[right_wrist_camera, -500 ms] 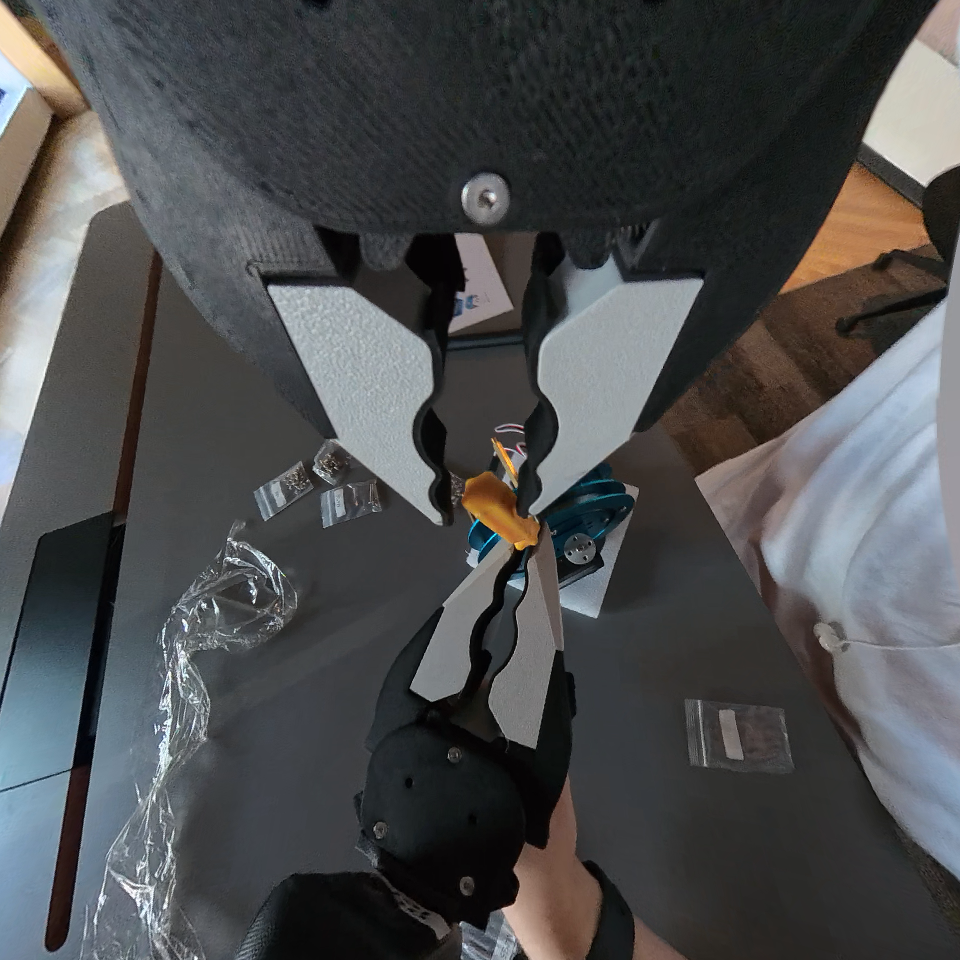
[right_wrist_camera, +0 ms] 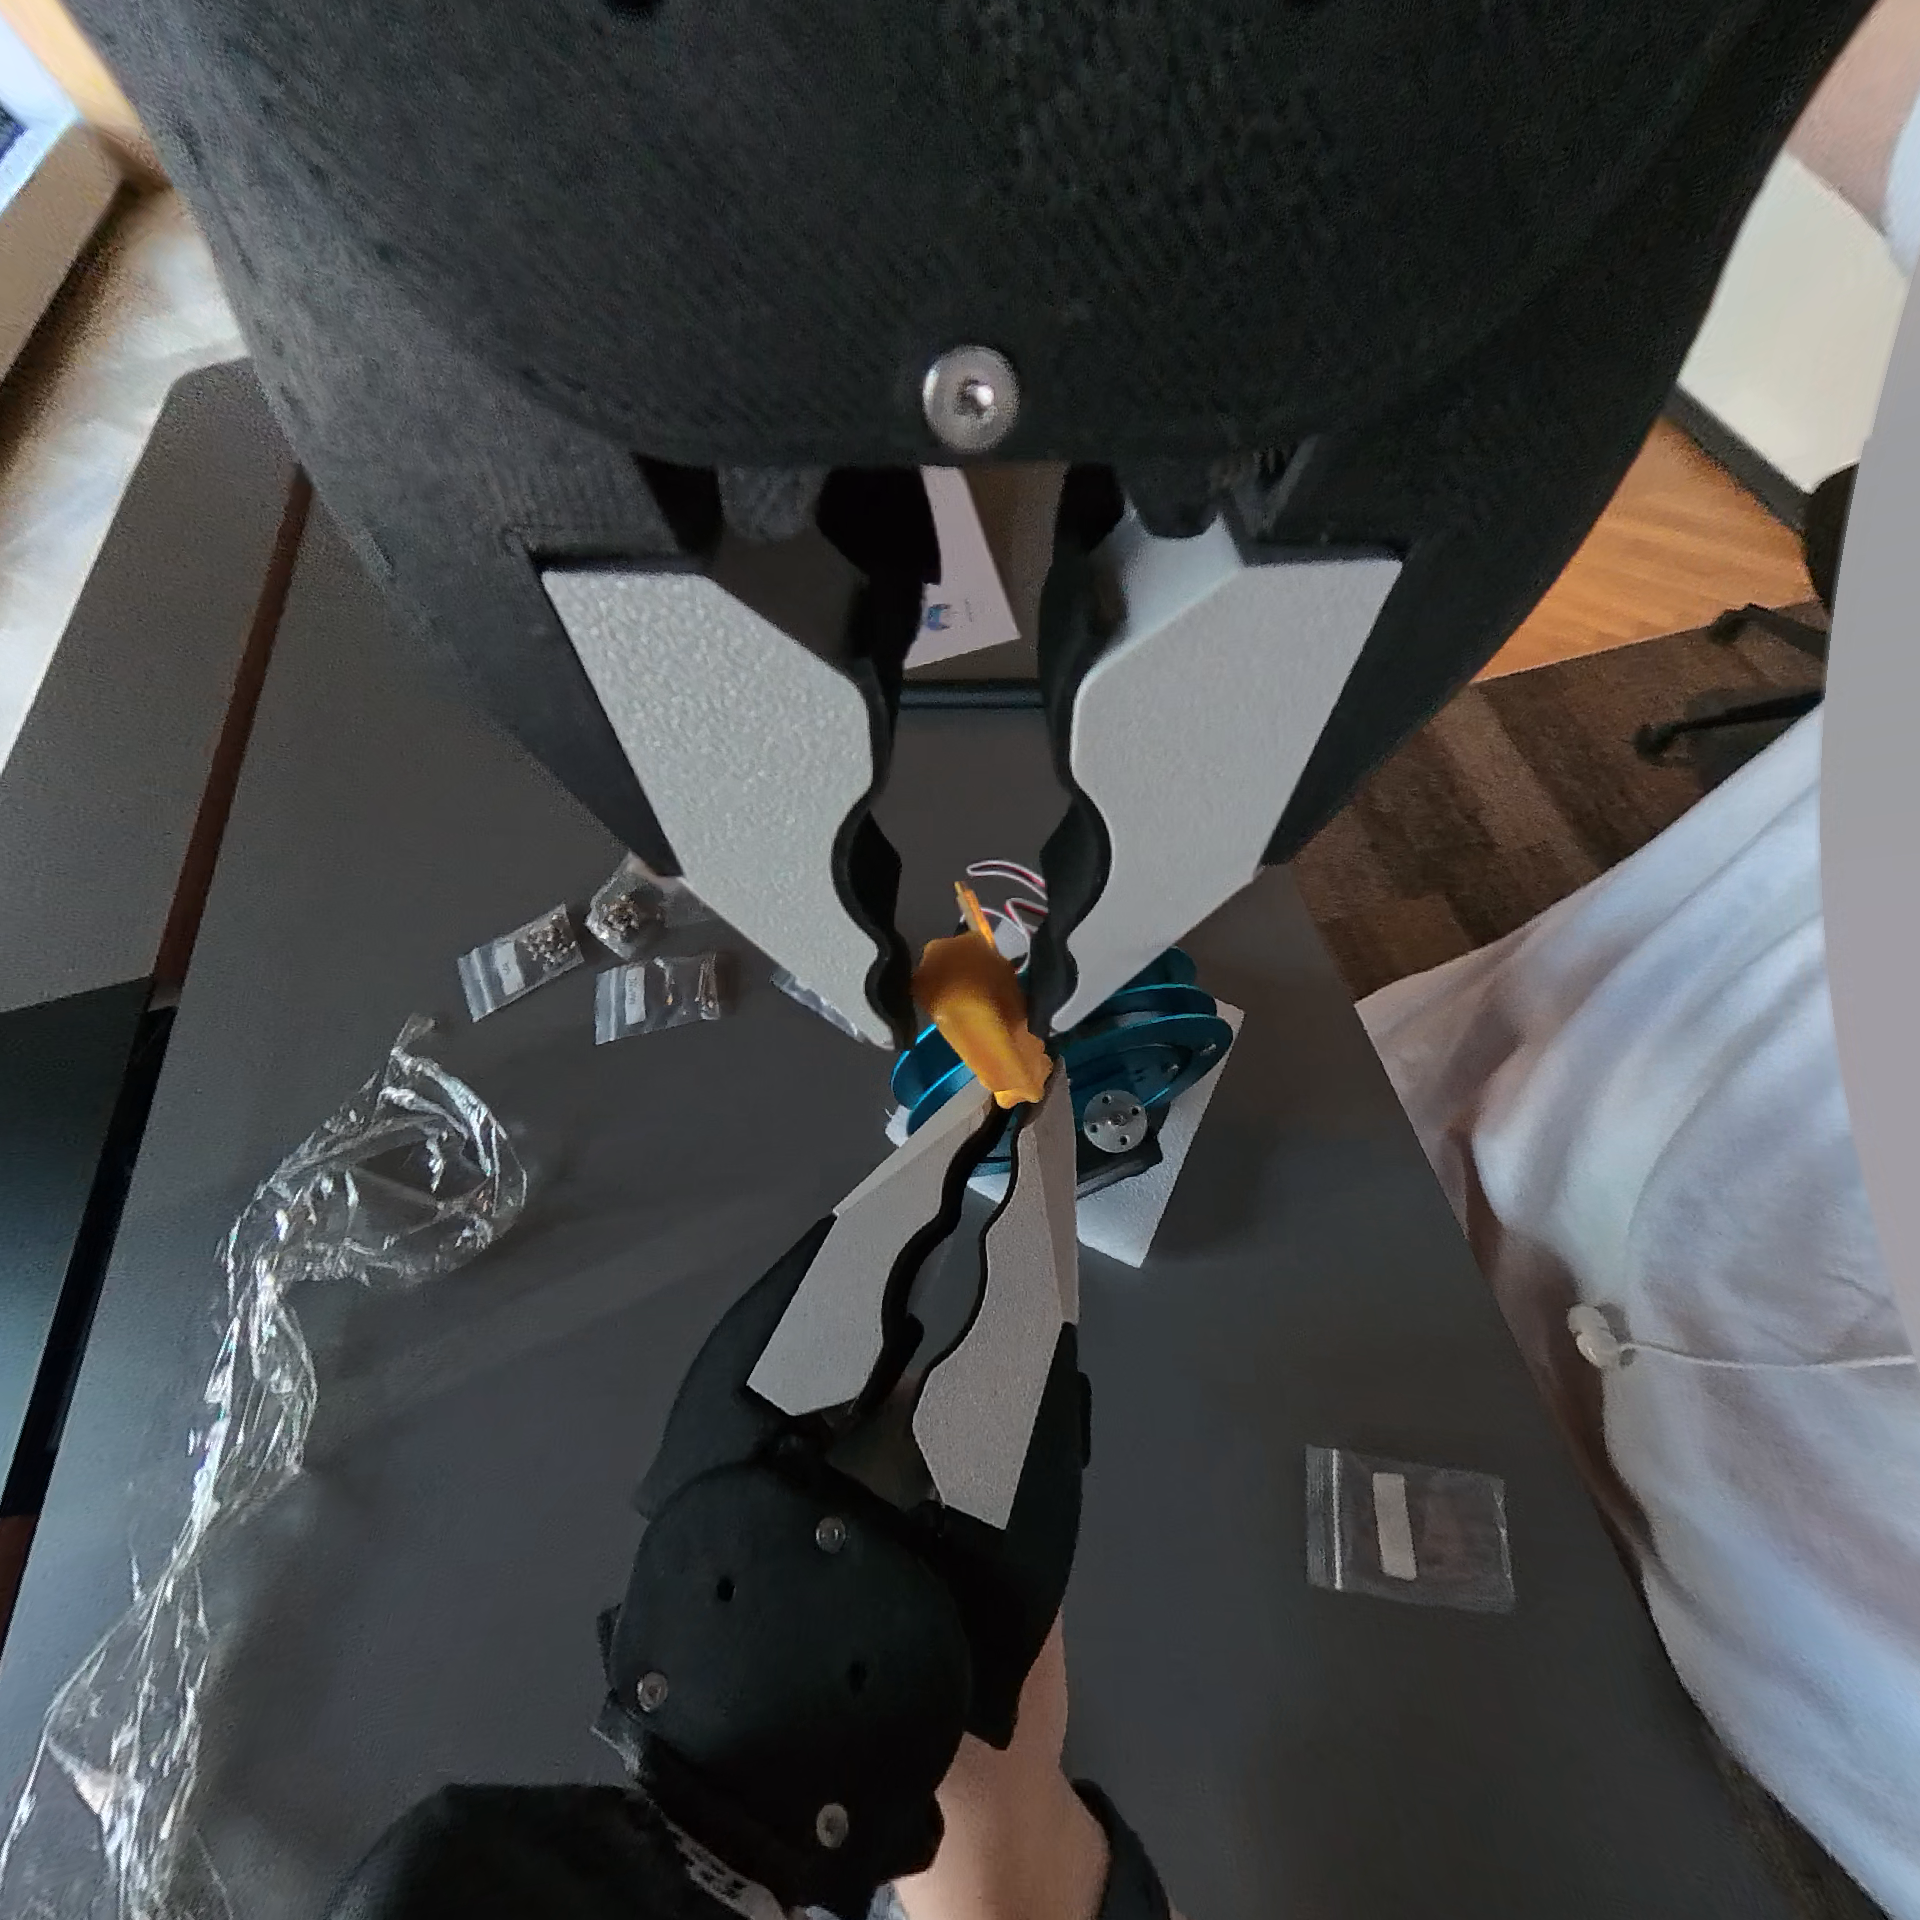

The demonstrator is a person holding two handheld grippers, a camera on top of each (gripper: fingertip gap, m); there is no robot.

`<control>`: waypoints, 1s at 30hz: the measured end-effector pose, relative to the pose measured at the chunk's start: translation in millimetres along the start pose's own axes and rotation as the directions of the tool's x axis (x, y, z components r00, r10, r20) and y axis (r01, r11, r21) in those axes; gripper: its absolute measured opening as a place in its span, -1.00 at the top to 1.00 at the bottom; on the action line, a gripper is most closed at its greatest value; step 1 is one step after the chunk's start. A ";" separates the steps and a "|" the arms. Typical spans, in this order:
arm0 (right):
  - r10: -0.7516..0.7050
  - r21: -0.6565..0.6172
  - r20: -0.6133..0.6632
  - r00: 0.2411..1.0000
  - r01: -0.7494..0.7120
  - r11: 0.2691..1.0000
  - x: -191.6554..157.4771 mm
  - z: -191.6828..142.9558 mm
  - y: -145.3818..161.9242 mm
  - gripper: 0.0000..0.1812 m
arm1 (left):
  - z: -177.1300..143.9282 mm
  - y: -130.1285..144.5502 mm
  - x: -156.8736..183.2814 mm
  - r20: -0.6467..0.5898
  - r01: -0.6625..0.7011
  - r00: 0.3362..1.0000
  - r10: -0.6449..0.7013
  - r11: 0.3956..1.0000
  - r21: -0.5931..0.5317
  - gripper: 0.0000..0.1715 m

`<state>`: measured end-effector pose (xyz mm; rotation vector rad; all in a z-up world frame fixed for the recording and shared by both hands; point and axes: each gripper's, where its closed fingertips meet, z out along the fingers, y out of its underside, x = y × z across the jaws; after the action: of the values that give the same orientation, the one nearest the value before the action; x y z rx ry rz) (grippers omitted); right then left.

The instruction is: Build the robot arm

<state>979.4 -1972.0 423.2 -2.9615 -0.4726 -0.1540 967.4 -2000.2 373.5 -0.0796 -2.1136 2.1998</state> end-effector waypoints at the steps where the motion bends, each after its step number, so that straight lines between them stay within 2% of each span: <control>1: 0.029 -0.012 -0.004 1.000 -0.029 1.000 0.7 0.0 1.3 0.76 | 0.0 0.0 -0.7 0.003 0.001 1.000 -0.001 1.000 0.000 0.99; 7: 0.274 -0.075 -0.076 0.959 -0.280 0.957 3.5 0.3 3.2 0.76 | -0.4 0.3 -1.8 0.003 0.004 1.000 -0.004 1.000 0.003 0.98; 9: 0.311 -0.078 -0.084 0.947 -0.317 0.945 4.8 0.9 1.9 0.75 | -1.3 0.3 -2.2 0.005 0.007 1.000 -0.007 1.000 0.004 0.98; 12: 0.259 -0.072 -0.073 0.963 -0.264 0.962 4.4 1.3 -0.5 0.75 | -1.7 0.4 -1.2 0.001 0.007 1.000 -0.007 1.000 0.002 0.99; 15: 0.115 -0.062 -0.061 0.992 -0.118 0.991 0.8 2.0 -1.4 0.61 | -1.8 0.4 -1.0 0.003 0.001 1.000 -0.001 1.000 0.001 0.99; 17: 0.013 -0.069 -0.085 0.996 -0.019 0.997 2.7 2.1 1.3 0.64 | -1.9 0.4 -0.8 0.000 0.004 1.000 -0.004 1.000 0.004 0.99; 20: -0.057 -0.022 -0.083 0.995 0.056 0.998 1.7 0.7 -5.7 0.74 | -1.9 0.3 0.0 -0.008 0.002 1.000 -0.002 1.000 0.004 0.99; 25: 0.007 -0.044 -0.055 0.998 -0.009 0.999 0.8 0.0 -3.4 0.77 | -1.5 0.5 0.4 -0.007 0.001 1.000 -0.001 1.000 0.003 0.99; 30: 0.187 -0.078 -0.088 0.978 -0.194 0.978 4.2 0.7 -3.7 0.78 | -1.9 0.4 -1.0 0.002 -0.001 1.000 0.001 1.000 0.004 0.99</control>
<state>982.3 -1967.2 423.5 -3.0483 -0.1746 -0.2779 968.7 -1998.4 373.0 -0.0791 -2.1102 2.2059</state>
